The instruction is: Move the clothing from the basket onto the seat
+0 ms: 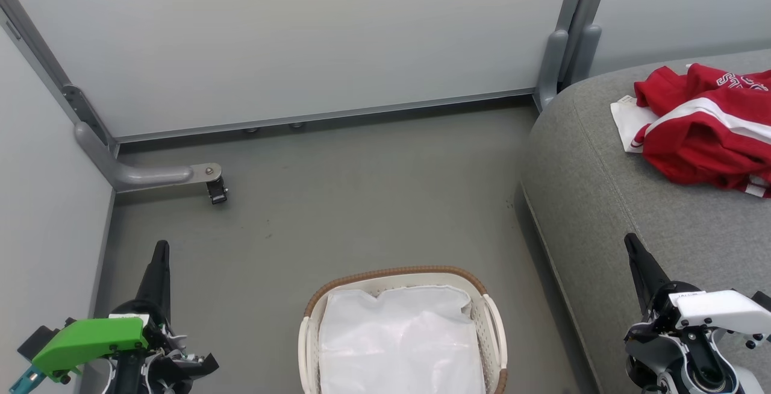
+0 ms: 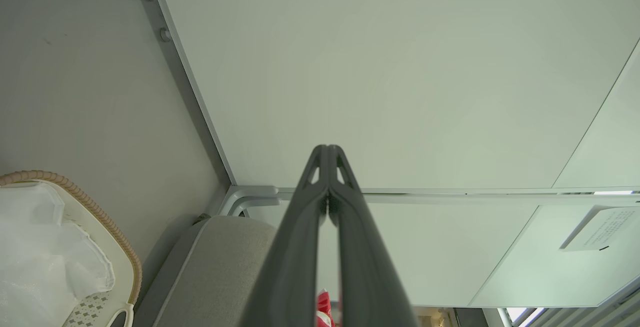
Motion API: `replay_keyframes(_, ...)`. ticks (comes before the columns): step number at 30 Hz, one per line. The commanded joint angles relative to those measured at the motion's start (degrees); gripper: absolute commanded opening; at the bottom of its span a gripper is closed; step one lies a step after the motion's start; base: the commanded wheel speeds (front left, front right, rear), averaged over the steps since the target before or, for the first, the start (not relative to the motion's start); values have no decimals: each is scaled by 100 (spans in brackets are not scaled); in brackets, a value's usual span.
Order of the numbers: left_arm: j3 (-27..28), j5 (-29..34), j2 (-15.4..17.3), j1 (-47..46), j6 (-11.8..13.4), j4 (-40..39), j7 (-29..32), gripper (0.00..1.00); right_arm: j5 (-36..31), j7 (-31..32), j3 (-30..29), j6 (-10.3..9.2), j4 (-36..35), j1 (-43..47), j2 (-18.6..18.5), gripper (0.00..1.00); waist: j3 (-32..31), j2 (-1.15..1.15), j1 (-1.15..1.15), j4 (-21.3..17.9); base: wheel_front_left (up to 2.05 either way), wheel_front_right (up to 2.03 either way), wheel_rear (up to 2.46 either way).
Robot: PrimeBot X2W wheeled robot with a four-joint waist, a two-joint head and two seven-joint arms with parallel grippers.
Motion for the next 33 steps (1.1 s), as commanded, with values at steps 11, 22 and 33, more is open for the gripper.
replay_keyframes(11, 18, 1, 15, -59, -36, -9, 26, 0, 20, 6, -10, -2, -23, -12, -34, 0, 0, 0, 0, 0, 0, 0, 0)
replay_keyframes(22, 19, 2, 14, -60, -36, -9, 27, 0, 20, 6, -10, -2, -23, -12, -34, 0, 0, 0, 0, 0, 0, 0, 0)
replay_keyframes(33, 21, 3, 13, -60, -36, -10, 25, 0, 20, 6, -10, -2, -23, -12, -34, 0, 0, 0, 0, 0, 0, 0, 0)
